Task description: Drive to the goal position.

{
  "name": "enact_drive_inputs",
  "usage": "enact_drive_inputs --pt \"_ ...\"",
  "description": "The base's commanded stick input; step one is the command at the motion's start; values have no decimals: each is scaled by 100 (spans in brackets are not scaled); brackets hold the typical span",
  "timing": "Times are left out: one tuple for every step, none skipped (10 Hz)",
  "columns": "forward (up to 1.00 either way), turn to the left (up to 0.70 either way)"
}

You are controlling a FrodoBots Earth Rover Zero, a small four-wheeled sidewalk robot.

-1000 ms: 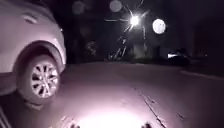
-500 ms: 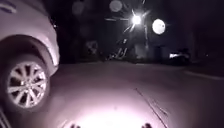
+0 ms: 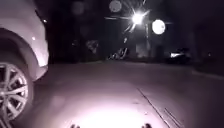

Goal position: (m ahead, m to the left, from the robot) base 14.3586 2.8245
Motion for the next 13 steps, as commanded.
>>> enact_drive_inputs --pt "70 0" --pt "70 0" --pt "70 0" --pt "70 0" --pt "70 0" --pt "70 0" --pt "70 0" --pt "70 0" --pt "70 0" --pt "70 0" --pt "70 0" --pt "70 0" --pt "70 0"
